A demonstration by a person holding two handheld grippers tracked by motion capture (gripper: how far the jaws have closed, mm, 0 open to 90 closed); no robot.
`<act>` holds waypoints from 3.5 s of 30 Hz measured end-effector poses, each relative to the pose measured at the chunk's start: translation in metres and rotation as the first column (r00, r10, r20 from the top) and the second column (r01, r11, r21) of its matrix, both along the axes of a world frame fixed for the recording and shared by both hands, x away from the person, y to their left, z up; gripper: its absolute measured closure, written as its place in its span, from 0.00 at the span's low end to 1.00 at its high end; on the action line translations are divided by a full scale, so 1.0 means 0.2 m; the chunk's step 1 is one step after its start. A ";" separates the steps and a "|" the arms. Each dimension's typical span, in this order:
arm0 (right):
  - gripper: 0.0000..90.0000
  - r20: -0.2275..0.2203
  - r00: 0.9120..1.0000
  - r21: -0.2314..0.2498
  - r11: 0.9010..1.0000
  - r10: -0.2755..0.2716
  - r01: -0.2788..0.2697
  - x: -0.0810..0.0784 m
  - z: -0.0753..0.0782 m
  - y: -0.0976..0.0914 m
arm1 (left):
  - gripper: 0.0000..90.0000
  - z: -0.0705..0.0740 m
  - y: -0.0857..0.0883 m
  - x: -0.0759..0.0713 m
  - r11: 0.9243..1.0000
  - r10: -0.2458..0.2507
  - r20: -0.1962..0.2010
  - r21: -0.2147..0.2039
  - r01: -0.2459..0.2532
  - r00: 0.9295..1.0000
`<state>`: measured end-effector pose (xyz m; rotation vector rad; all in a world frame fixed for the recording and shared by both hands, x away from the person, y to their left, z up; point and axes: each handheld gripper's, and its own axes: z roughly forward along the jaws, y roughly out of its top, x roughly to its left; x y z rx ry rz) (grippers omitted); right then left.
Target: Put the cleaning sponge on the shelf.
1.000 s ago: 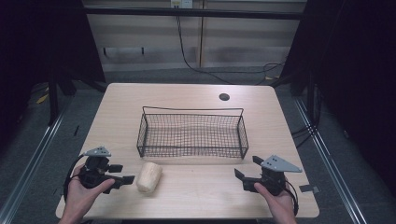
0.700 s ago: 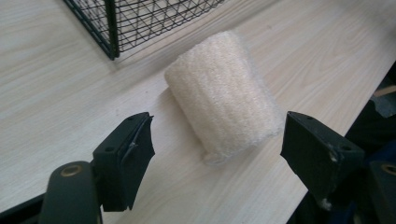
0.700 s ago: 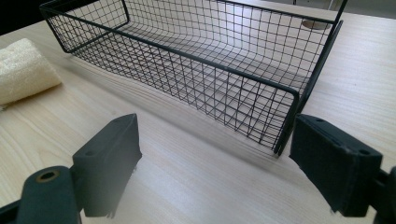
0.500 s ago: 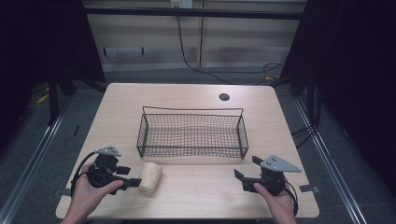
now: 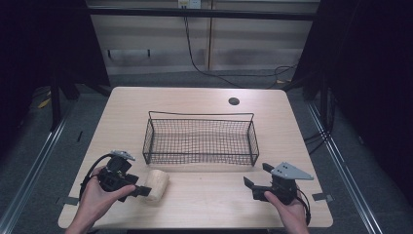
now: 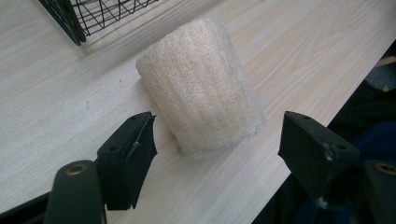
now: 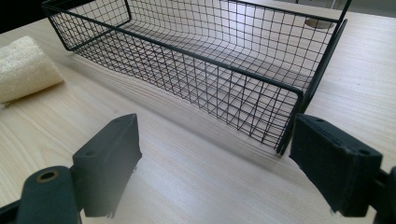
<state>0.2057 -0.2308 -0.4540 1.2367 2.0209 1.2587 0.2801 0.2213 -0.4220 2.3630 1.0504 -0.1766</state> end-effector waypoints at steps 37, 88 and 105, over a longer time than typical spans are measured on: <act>0.17 -0.003 1.000 -0.009 1.000 0.012 -0.012 0.01 0.00 0.01 | 0.21 -0.05 -0.26 0.16 0.965 0.052 -0.155 0.260 -0.010 0.987; 0.17 0.005 1.000 -0.006 1.000 0.012 -0.012 0.00 0.00 0.01 | 0.31 -0.04 -0.27 0.16 0.966 -0.063 -0.215 0.233 0.114 0.975; 0.17 0.003 1.000 -0.008 1.000 0.021 -0.021 0.01 0.00 0.02 | 0.31 0.10 -0.29 0.17 0.958 -0.132 -0.194 0.228 0.175 0.972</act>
